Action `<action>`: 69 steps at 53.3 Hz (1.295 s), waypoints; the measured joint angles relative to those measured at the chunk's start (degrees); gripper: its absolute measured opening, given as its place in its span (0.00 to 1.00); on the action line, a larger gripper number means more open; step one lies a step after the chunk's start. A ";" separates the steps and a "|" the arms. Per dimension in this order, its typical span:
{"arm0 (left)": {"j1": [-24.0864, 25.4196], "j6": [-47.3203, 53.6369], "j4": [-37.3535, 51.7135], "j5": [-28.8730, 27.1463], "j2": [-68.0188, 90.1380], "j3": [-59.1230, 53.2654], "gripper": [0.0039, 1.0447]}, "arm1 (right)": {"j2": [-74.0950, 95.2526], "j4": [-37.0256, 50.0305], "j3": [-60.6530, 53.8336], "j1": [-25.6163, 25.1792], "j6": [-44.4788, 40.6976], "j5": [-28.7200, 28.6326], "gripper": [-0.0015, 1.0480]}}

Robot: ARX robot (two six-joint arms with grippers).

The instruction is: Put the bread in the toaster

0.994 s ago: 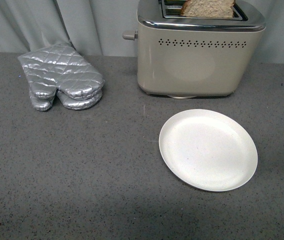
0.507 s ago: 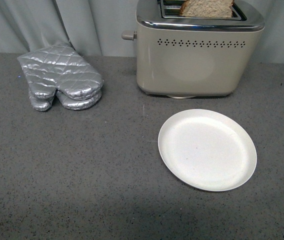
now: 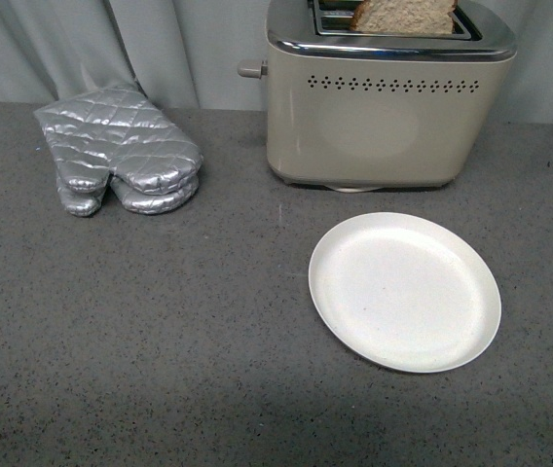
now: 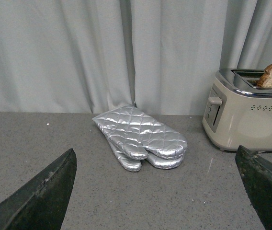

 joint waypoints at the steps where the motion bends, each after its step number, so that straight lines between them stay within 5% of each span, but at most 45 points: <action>1: 0.00 0.00 0.00 0.00 0.00 0.00 0.94 | -0.72 -0.66 0.00 0.00 0.00 0.00 0.01; 50: 0.00 0.00 -0.02 0.00 0.00 0.00 0.94 | -21.92 -22.10 0.04 0.00 -0.07 -0.04 0.01; 69: 0.00 0.00 -0.02 -0.02 -0.02 0.00 0.94 | -21.94 -22.12 0.04 0.00 -0.07 -0.04 0.65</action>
